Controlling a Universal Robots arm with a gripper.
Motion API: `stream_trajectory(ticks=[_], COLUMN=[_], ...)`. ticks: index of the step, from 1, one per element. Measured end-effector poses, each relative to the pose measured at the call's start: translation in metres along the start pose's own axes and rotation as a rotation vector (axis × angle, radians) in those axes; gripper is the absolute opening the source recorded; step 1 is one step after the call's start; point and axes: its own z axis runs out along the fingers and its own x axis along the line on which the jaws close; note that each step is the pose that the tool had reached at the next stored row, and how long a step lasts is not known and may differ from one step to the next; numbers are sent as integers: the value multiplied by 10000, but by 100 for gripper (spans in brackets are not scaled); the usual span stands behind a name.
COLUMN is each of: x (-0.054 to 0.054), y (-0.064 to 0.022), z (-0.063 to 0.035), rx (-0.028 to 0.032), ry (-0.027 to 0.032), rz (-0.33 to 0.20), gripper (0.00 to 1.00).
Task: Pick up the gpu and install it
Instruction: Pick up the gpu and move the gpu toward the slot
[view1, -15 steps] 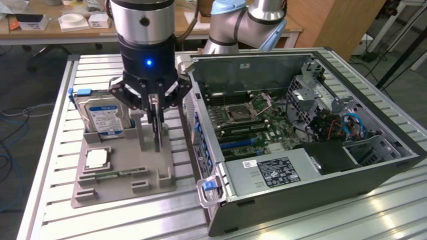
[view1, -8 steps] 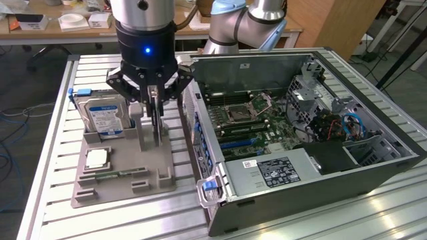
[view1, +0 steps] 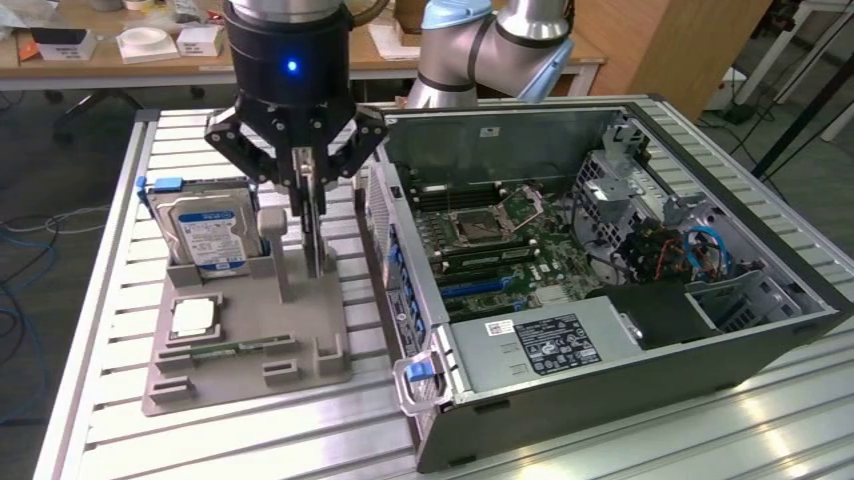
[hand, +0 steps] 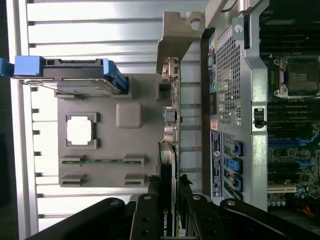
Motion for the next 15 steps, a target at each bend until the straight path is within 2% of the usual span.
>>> stream_trajectory(ticks=[11,15], x=[-1,0], y=[12,13], z=[-299,-329], rx=[2,1], ry=[0,-1], rz=[0,0], gripper=[26,26])
